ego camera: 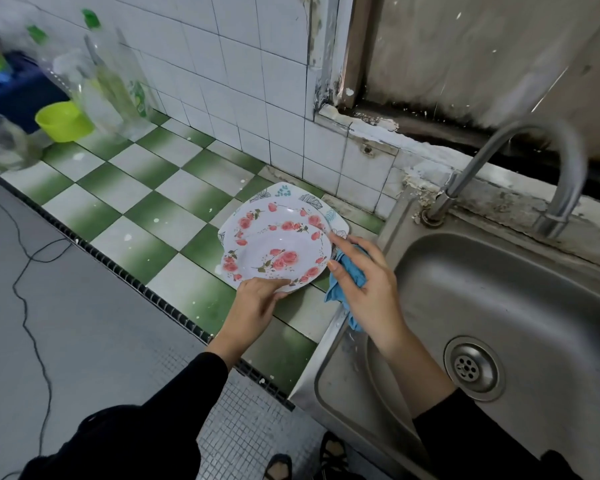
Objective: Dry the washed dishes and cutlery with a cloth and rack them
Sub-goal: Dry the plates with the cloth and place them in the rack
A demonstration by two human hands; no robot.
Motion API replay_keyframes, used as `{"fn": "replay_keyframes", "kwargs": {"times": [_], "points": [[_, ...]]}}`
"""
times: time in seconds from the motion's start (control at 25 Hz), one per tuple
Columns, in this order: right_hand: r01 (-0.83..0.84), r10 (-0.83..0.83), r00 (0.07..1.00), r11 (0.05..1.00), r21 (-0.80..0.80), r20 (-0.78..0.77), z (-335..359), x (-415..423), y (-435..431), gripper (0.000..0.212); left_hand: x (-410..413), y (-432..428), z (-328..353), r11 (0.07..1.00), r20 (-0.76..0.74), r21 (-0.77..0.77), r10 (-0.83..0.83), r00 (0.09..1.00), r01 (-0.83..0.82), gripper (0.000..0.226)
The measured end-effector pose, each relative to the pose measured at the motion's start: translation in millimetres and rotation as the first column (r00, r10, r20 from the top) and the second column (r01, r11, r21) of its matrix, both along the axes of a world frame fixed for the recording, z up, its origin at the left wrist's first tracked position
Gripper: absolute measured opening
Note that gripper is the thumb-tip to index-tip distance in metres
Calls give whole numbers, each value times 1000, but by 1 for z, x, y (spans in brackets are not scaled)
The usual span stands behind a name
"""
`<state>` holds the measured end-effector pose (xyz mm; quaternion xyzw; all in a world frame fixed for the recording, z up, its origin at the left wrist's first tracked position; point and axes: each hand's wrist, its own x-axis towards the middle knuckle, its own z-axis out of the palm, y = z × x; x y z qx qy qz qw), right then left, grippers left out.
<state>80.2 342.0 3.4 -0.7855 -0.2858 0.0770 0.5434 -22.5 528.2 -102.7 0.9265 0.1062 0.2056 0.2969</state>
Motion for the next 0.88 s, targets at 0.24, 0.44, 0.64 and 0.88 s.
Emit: {"fn": "replay_keyframes", "kwargs": {"times": [0.24, 0.44, 0.64, 0.88], "points": [[33, -32, 999, 998, 54, -25, 8, -14, -4, 47, -18, -13, 30, 999, 46, -41, -15, 999, 17, 53], [24, -19, 998, 996, 90, -54, 21, -25, -10, 45, -23, -18, 54, 998, 33, -40, -47, 998, 49, 47], [56, -49, 998, 987, 151, -48, 35, -24, -16, 44, -18, -25, 91, 993, 87, -115, 42, 995, -32, 45], [116, -75, 983, 962, 246, -168, 55, -14, -26, 38, 0, -19, 145, 895, 125, -289, 388, 913, -341, 49]]}}
